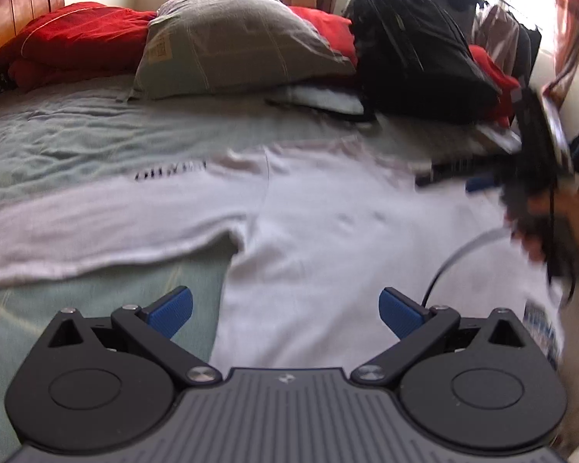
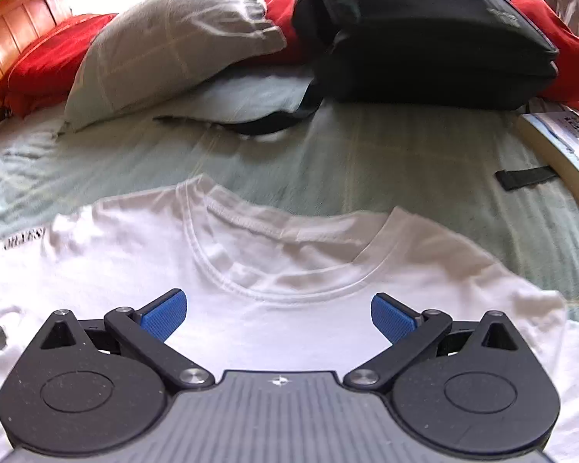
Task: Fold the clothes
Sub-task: 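Move the open left gripper along the 'OH,YES!' sleeve toward its cuff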
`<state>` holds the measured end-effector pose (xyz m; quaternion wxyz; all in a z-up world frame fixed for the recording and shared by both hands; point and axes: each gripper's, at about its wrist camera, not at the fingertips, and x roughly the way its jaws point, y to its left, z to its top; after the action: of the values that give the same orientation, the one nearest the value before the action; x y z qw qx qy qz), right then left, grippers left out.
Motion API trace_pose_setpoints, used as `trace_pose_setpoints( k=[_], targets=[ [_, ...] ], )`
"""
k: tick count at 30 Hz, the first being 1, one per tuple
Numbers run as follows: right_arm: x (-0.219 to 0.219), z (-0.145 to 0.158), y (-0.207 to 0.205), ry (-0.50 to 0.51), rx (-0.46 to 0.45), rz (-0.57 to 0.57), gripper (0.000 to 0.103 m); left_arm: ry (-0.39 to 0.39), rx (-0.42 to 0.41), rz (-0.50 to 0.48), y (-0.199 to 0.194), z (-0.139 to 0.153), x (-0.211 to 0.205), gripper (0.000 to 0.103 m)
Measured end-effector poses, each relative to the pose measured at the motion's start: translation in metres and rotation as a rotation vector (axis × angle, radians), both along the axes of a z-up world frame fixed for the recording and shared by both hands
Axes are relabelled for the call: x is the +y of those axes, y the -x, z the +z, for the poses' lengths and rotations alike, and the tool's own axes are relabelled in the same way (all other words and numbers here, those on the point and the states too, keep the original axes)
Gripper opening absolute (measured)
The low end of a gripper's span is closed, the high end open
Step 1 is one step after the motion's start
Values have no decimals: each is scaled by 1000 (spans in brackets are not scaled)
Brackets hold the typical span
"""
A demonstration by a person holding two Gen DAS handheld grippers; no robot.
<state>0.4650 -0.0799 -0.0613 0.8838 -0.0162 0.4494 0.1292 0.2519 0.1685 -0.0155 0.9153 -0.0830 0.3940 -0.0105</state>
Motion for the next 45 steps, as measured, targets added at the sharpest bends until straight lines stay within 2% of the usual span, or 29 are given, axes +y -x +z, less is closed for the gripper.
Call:
trace_pose_setpoints(
  k=[5,12,15,17,22,25,29,33,39,42,45],
  targets=[
    [6,-14,5,46,-22,57,103,114,64,11,-79,-12,9,102],
    [-8,-8,4,-51,-28,116,103,278,170,27,-191,-40,20,102],
    [-16,-6,2,-105,-25,120,103,282,193,102,-212,-62,30,102],
    [-19,-7,1,-132,-22,105,103,284,182,118,-222,-70,34,102],
    [-20,-11,-4,-167,5,103,103,243,148,139,-241,-70,35,102],
    [-22,-7,-1,-174,-11,97,103,216,138,138,-233,-58,31,102],
    [-26,0,2,-208,-34,90,103,262,125,63,-215,-42,25,102],
    [-23,0,3,-200,-31,102,103,309,170,-7,-215,-51,11,102],
    [-26,-2,1,-191,-19,96,103,197,152,52,-241,-69,3,102],
    [-27,-3,0,-186,-13,93,103,204,157,73,-240,-55,10,102],
    [-30,-3,-1,-194,-13,90,103,182,134,47,-216,-33,16,102]
  ],
)
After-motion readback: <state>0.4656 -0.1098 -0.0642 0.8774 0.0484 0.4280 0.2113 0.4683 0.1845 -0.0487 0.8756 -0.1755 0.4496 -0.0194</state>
